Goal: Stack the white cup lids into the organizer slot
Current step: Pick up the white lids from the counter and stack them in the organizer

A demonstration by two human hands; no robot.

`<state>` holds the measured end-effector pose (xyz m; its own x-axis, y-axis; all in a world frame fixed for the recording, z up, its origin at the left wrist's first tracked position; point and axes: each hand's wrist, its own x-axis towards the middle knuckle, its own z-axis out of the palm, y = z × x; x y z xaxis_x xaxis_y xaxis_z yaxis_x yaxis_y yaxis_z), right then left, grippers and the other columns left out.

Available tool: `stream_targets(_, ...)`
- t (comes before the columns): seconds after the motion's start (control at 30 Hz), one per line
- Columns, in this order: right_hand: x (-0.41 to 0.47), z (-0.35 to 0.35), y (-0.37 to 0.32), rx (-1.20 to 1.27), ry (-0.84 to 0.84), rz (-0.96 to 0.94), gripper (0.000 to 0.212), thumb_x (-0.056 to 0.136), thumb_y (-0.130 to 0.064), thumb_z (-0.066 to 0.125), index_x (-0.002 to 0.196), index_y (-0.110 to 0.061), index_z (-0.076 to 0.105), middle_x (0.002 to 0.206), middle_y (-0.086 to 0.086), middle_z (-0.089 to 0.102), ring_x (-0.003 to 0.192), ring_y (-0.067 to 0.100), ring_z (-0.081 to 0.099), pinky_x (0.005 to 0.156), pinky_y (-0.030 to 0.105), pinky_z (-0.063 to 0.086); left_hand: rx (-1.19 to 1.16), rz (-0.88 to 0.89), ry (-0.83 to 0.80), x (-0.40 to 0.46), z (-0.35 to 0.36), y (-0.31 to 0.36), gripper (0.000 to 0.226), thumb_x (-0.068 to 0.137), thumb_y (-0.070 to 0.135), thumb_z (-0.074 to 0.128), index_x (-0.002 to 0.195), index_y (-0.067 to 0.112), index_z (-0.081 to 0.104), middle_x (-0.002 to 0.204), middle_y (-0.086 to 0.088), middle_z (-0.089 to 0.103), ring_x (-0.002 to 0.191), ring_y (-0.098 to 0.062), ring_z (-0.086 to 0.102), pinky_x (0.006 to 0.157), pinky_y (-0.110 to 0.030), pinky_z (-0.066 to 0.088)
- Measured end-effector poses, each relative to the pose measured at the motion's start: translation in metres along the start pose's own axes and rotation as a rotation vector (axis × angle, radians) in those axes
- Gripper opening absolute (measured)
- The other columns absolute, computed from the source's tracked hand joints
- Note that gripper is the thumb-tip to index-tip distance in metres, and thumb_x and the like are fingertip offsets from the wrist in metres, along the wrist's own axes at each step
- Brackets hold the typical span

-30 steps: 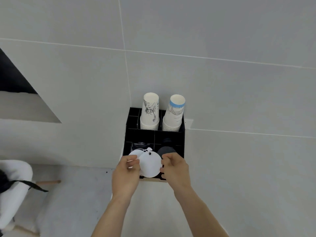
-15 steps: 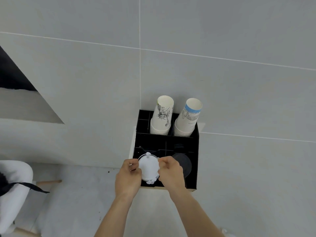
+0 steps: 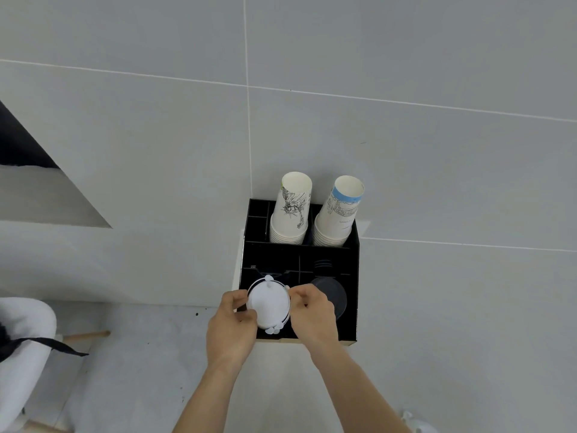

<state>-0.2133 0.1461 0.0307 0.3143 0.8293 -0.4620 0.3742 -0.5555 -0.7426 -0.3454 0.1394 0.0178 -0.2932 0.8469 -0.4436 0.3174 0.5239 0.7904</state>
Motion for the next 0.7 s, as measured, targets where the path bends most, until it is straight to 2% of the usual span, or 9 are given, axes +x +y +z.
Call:
stream_targets(0.03,-0.001,-0.002,0.001,0.013,0.009,-0.006,0.026,0.099,-0.02,0.05,0.115,-0.021,0.072,0.108,-0.001,0.077,0.094,0.021,0.071,0.081,0.036,0.058,-0.002,0.004,0.008,-0.001,-0.001,0.001,0.039,0.085,0.004,0.052,0.109,0.035,0.056,0.11,0.015,0.066,0.097,-0.015,0.064,0.071,-0.028,0.045)
stream_targets(0.1,-0.003,-0.01,0.004,0.068,0.022,-0.011,0.023,0.098,-0.023,0.052,0.107,-0.026,0.072,0.103,-0.003,0.077,0.093,0.021,0.074,0.087,0.043,0.062,-0.006,0.026,0.032,-0.005,-0.002,0.002,0.038,0.086,0.003,0.053,0.108,0.034,0.057,0.108,0.015,0.066,0.094,-0.013,0.064,0.071,-0.028,0.045)
stream_targets(0.17,-0.005,-0.024,0.01,0.136,0.029,0.01,0.02,0.096,-0.023,0.054,0.101,-0.03,0.072,0.098,-0.003,0.077,0.087,0.019,0.075,0.086,0.05,0.064,-0.029,0.064,0.084,-0.013,-0.001,0.003,0.035,0.086,0.003,0.054,0.107,0.032,0.061,0.106,0.015,0.069,0.091,-0.002,0.064,0.067,-0.024,0.045)
stream_targets(0.2,-0.007,-0.034,0.014,0.175,0.029,0.035,0.019,0.097,-0.021,0.055,0.1,-0.028,0.072,0.095,-0.001,0.078,0.082,0.018,0.075,0.084,0.05,0.065,-0.045,0.084,0.11,-0.018,0.001,0.004,0.034,0.087,0.003,0.054,0.105,0.031,0.063,0.103,0.014,0.071,0.089,0.004,0.063,0.065,-0.021,0.045)
stream_targets(0.27,-0.013,-0.058,0.025,0.237,0.042,0.076,0.019,0.099,-0.015,0.054,0.1,-0.021,0.072,0.092,0.005,0.078,0.074,0.017,0.071,0.079,0.047,0.065,-0.066,0.106,0.109,-0.031,0.01,0.003,0.032,0.088,0.003,0.055,0.102,0.03,0.065,0.098,0.012,0.073,0.087,0.005,0.064,0.065,-0.018,0.044)
stream_targets(0.43,-0.026,-0.11,0.078,0.227,0.123,0.169,0.017,0.098,-0.019,0.055,0.099,-0.018,0.072,0.087,0.004,0.078,0.073,0.022,0.072,0.074,0.043,0.065,0.028,0.094,-0.121,-0.07,0.061,-0.01,0.025,0.091,0.014,0.057,0.102,0.035,0.065,0.097,0.016,0.074,0.089,-0.005,0.068,0.074,-0.026,0.05)
stream_targets(0.6,-0.046,-0.153,0.141,0.218,0.176,0.29,0.019,0.099,-0.019,0.051,0.104,-0.019,0.069,0.09,0.009,0.076,0.067,0.022,0.068,0.073,0.045,0.065,0.135,0.05,-0.288,-0.113,0.113,-0.022,0.02,0.092,0.024,0.055,0.102,0.036,0.067,0.097,0.009,0.074,0.081,-0.011,0.069,0.071,-0.029,0.053)
stream_targets(0.7,-0.059,-0.173,0.179,0.17,0.214,0.34,0.022,0.097,-0.02,0.048,0.102,-0.022,0.07,0.091,0.004,0.075,0.076,0.029,0.074,0.083,0.052,0.065,0.193,0.034,-0.375,-0.138,0.137,-0.031,0.021,0.092,0.027,0.055,0.107,0.035,0.067,0.101,0.007,0.073,0.086,-0.011,0.069,0.079,-0.03,0.055)
